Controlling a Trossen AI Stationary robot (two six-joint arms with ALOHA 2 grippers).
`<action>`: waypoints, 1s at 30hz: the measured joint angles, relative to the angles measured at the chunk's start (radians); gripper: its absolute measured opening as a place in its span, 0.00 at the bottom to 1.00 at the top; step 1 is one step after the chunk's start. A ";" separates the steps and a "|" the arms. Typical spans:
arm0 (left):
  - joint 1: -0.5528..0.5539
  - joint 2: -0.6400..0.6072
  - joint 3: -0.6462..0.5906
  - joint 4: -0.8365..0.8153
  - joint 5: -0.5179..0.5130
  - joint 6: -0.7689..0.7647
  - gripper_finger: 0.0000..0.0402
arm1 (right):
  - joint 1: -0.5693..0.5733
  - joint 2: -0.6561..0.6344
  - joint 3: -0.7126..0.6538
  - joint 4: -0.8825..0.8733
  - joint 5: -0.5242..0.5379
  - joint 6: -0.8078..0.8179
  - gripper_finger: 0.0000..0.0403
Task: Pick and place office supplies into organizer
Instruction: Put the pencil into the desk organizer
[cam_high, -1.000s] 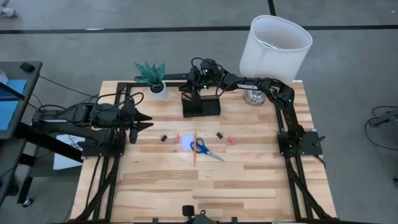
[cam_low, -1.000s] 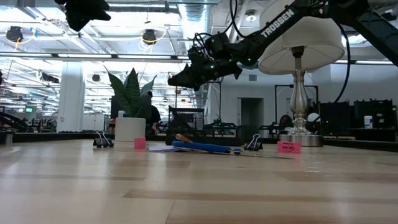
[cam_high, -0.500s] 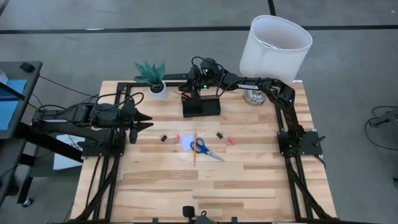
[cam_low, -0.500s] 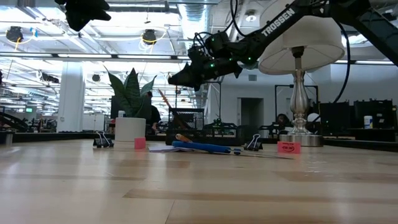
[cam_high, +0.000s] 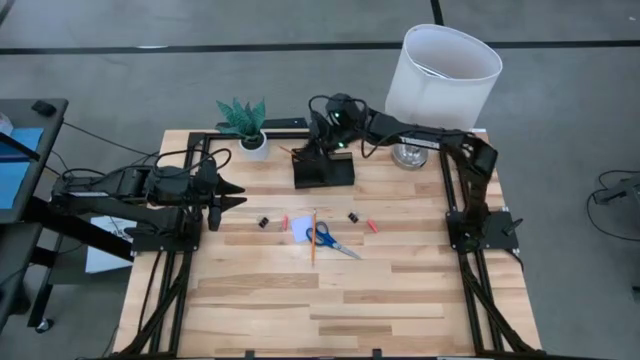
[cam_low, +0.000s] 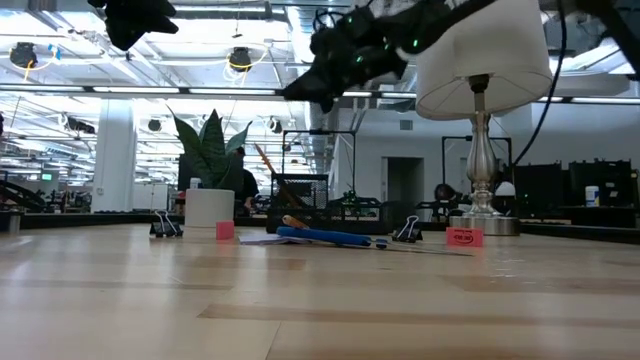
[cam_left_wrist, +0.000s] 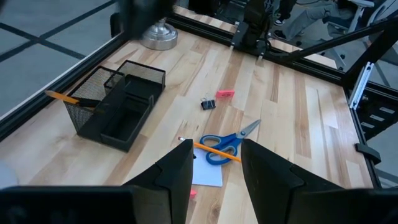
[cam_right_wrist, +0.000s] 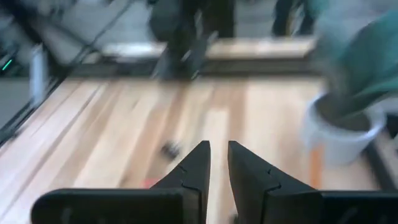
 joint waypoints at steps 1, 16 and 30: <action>0.000 0.000 0.000 0.000 0.000 0.000 0.31 | 0.009 -0.021 -0.001 -0.068 0.000 -0.024 0.13; 0.000 0.000 0.000 -0.001 0.000 -0.001 0.31 | 0.211 -0.175 -0.001 -0.844 0.042 -0.235 0.13; 0.000 0.000 0.000 -0.001 0.000 -0.001 0.31 | 0.230 -0.175 -0.001 -0.874 0.126 -0.417 0.13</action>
